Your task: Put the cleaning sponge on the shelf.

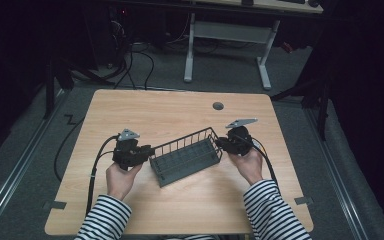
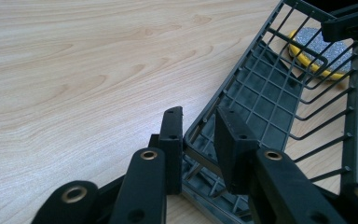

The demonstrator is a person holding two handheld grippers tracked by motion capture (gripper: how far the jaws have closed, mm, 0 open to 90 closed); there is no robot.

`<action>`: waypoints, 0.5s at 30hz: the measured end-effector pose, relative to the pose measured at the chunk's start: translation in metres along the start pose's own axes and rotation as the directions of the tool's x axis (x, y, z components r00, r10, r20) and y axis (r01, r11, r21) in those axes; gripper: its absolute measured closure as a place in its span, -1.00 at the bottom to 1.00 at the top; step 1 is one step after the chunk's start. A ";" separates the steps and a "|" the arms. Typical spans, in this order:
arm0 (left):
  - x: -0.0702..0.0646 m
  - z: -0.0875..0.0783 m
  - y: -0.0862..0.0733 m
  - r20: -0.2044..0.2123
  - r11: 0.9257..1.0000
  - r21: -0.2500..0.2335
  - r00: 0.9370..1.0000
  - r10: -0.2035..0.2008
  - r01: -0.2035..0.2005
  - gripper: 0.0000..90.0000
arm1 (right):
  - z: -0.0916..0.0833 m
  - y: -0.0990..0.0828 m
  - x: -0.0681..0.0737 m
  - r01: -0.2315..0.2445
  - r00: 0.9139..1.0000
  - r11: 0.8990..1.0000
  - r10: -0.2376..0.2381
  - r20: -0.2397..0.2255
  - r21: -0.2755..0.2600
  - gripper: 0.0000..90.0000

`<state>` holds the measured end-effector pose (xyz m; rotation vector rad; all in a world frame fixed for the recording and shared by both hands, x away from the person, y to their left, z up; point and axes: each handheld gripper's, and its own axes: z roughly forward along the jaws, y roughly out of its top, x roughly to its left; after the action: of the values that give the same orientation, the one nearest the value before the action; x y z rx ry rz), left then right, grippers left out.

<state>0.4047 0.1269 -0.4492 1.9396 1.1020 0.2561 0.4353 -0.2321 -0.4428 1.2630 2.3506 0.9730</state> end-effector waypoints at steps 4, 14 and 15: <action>0.002 0.000 -0.002 0.007 1.000 -0.022 1.000 0.001 -0.001 0.49 | 0.000 0.000 0.000 -0.001 1.000 1.000 0.001 0.016 0.001 0.60; 0.009 -0.012 -0.006 -0.006 0.995 -0.098 1.000 -0.029 0.029 -0.10 | -0.022 -0.002 -0.004 -0.052 0.998 0.995 0.053 0.013 -0.084 0.10; 0.009 -0.012 -0.006 -0.006 0.995 -0.098 1.000 -0.029 0.029 -0.12 | -0.022 -0.002 -0.004 -0.052 0.998 0.995 0.053 0.013 -0.084 0.10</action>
<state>0.4000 0.1427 -0.4484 1.8359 1.1011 0.2963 0.4242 -0.2453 -0.4283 1.3013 2.2502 1.0629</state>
